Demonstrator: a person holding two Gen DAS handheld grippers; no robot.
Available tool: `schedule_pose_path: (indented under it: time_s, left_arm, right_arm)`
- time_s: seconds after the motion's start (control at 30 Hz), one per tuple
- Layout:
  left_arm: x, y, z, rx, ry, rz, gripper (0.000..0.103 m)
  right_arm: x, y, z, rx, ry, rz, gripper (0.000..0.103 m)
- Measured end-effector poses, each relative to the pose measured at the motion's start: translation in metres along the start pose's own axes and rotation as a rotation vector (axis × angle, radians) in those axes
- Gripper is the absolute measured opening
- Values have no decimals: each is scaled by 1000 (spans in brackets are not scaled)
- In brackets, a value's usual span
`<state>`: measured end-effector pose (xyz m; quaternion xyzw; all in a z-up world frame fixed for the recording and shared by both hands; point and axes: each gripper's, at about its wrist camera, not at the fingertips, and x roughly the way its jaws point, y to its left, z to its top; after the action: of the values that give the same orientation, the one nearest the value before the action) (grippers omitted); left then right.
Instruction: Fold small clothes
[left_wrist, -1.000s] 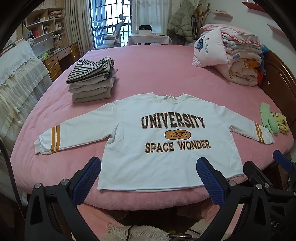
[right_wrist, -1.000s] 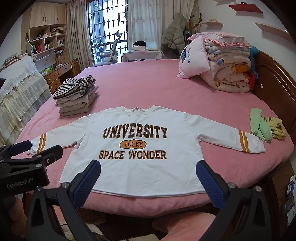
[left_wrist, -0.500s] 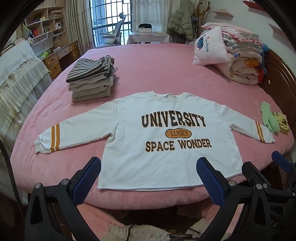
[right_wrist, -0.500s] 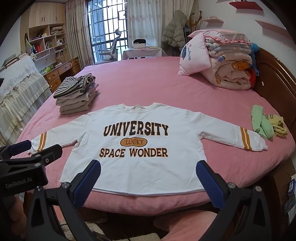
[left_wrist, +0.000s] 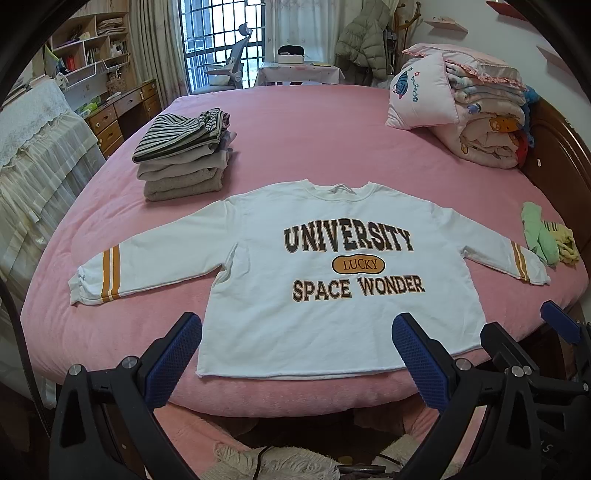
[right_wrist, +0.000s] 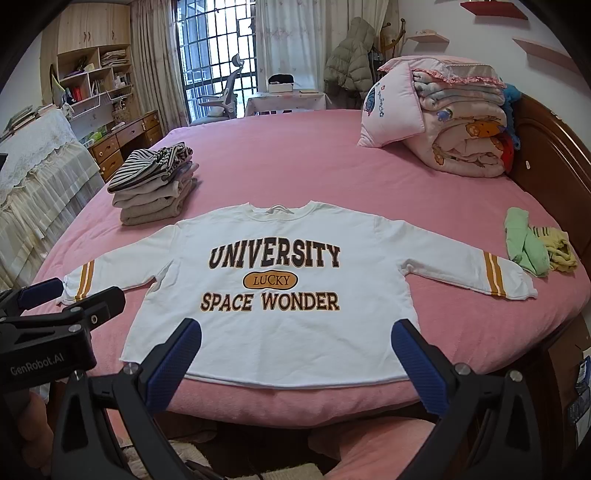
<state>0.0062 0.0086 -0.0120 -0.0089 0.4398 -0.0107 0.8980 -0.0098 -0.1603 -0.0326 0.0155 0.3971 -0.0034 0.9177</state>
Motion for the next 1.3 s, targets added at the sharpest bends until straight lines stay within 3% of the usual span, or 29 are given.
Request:
schedule_pose_path:
  time_s: [1.3]
  left_arm:
    - [-3,4,1,1,-3,3,102]
  right_arm:
    - [0,6,1,-10,-1,4,103]
